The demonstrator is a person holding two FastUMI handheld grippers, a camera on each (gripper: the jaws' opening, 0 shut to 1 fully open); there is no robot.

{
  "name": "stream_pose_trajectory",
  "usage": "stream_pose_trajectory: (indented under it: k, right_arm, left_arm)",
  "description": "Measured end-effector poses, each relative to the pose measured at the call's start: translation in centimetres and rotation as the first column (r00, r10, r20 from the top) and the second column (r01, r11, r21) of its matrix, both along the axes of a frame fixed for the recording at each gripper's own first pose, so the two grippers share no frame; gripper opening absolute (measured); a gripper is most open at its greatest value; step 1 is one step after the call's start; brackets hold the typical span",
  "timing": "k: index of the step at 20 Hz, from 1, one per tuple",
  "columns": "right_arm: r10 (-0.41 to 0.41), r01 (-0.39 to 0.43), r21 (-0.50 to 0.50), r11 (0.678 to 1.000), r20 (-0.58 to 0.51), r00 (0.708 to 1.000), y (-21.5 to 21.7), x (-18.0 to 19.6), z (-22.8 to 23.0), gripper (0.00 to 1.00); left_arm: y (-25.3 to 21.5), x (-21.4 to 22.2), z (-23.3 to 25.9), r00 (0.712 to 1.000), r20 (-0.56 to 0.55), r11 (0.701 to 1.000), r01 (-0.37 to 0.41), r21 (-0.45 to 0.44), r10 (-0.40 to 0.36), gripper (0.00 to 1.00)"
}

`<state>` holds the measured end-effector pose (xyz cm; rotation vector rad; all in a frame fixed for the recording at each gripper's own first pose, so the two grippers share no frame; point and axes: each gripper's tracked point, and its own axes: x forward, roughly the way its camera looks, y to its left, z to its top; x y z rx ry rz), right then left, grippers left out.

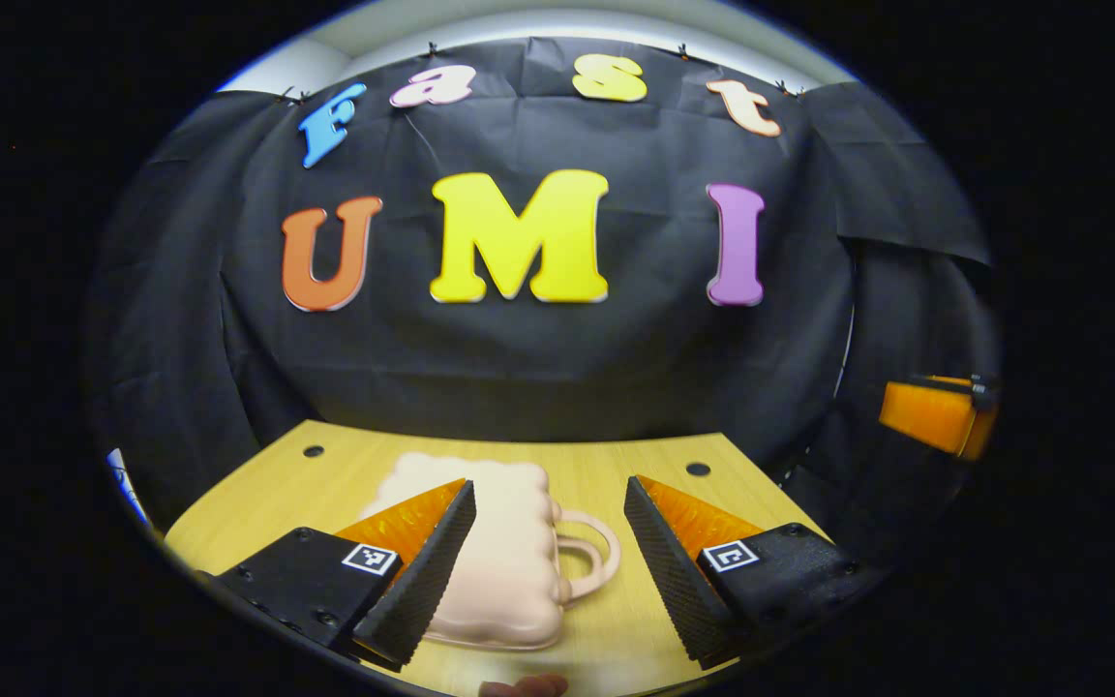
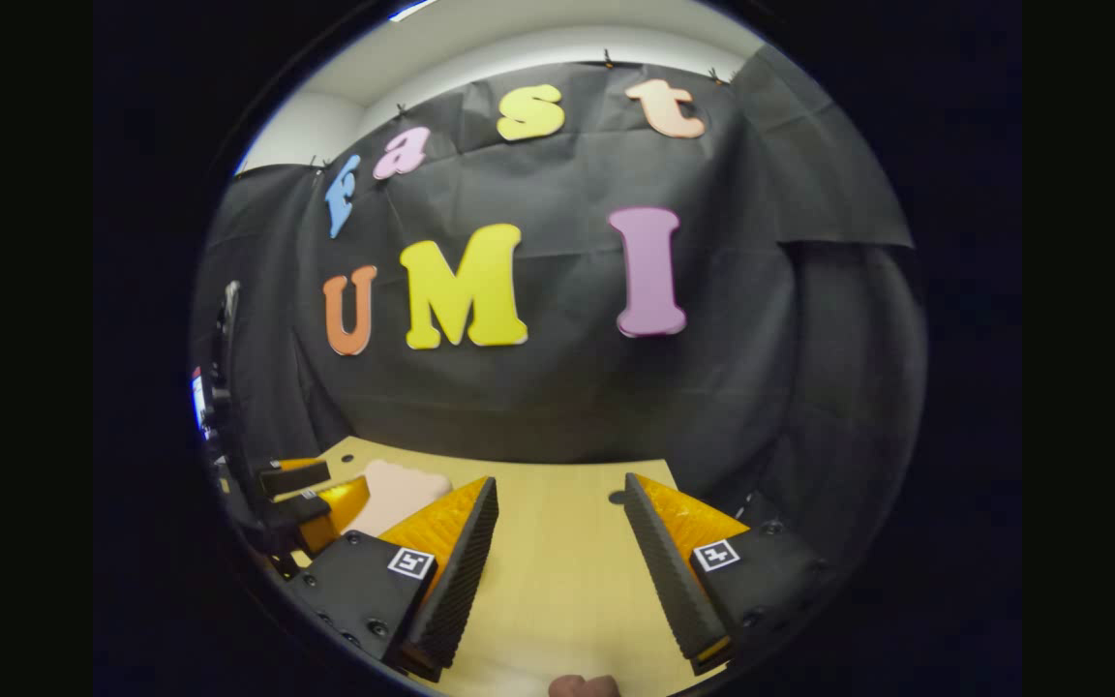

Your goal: First open the suitcase, pack the skin care products into it, and then close the suitcase.

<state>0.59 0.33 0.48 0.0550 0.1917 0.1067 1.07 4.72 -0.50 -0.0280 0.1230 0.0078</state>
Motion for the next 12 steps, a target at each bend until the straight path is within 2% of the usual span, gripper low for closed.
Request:
stream_pose_trajectory:
  k: [1, 2, 5, 8, 9, 11, 12]
  right_arm:
    - [0.007, -0.007, -0.003, 1.0, 0.031, 0.999, 0.8, 0.4, 1.1, 0.75]
    - [0.006, -0.006, -0.007, 1.0, 0.069, 0.998, 1.4, 0.7, 2.3, 0.79]
    - [-0.016, 0.023, -0.037, 0.999, 0.177, 0.984, 2.3, 1.0, 5.4, 0.81]
    - [-0.062, 0.08, -0.066, 0.995, 0.236, 0.97, 1.9, 0.5, 6.3, 0.78]
    - [-0.073, 0.093, -0.063, 0.994, 0.263, 0.962, 1.9, 0.2, 6.7, 0.81]
    - [-0.076, 0.095, -0.06, 0.994, 0.261, 0.962, 2.5, -0.1, 6.5, 0.77]
    - [-0.076, 0.094, -0.062, 0.994, 0.255, 0.964, 2.5, -0.2, 6.1, 0.8]
  left_arm:
    - [1.1, -0.2, 2.0, 0.999, 0.038, 1.0, -0.017, 0.002, 0.017, 0.98]
    - [2.0, -0.4, 3.8, 0.997, 0.077, 1.0, -0.028, -0.002, 0.028, 0.98]
    - [3.2, -1.1, 7.8, 0.986, 0.163, 0.999, -0.041, -0.008, 0.041, 0.98]
    - [3.6, -1.8, 9.6, 0.977, 0.209, 0.998, -0.055, 0.011, 0.051, 0.98]
    - [3.3, -1.7, 9.9, 0.975, 0.217, 0.999, -0.052, 0.016, 0.048, 0.98]
    - [2.4, -1.7, 9.7, 0.977, 0.213, 0.999, -0.034, 0.018, 0.029, 0.98]
    - [2.0, -1.8, 9.5, 0.978, 0.209, 1.0, -0.025, 0.008, 0.022, 0.98]
